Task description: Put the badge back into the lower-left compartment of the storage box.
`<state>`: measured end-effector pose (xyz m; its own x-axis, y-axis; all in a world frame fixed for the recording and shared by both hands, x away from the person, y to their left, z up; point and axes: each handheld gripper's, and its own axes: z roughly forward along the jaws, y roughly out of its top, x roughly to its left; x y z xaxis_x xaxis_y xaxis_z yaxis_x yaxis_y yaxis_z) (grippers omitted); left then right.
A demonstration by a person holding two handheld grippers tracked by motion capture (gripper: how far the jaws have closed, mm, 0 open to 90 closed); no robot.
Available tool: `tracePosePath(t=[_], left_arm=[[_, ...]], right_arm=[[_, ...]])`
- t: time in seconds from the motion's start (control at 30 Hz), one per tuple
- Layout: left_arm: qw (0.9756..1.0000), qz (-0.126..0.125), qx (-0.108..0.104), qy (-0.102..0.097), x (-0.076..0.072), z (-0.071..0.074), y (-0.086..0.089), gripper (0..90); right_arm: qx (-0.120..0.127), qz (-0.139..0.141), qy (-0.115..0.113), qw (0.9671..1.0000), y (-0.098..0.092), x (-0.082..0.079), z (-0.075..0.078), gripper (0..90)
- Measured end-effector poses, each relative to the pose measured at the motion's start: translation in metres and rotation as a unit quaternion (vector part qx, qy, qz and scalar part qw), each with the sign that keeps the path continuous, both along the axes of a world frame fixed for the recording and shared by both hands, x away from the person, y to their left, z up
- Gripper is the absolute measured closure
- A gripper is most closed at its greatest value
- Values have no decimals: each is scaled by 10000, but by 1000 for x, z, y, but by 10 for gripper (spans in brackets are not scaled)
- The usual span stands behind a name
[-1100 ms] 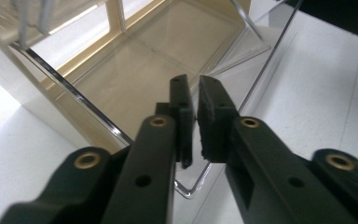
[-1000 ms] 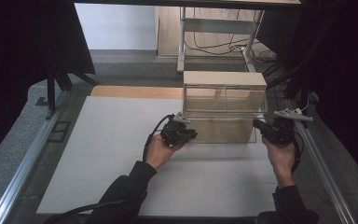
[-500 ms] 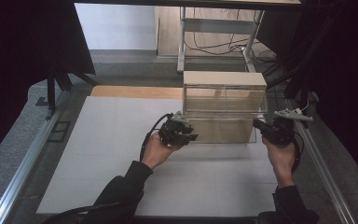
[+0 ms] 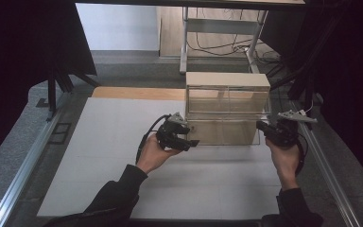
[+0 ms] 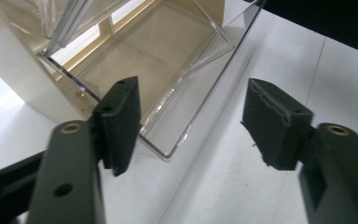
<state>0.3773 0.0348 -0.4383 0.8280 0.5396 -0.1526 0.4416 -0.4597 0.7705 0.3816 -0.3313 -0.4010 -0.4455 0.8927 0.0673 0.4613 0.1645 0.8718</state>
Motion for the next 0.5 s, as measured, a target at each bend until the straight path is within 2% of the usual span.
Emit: tracePosePath(t=[0.13, 0.37, 0.5], left_arm=[[9999, -22, -73, 71, -5, 4, 6, 272], [9999, -94, -5, 100, -16, 10, 17, 175], [9998, -123, -48, 154, -22, 9, 23, 110]], right_arm=[[1, 0, 2, 10000, 0, 0, 0, 896], [9, -3, -5, 10000, 0, 0, 0, 896], [15, -4, -4, 10000, 0, 0, 0, 896]])
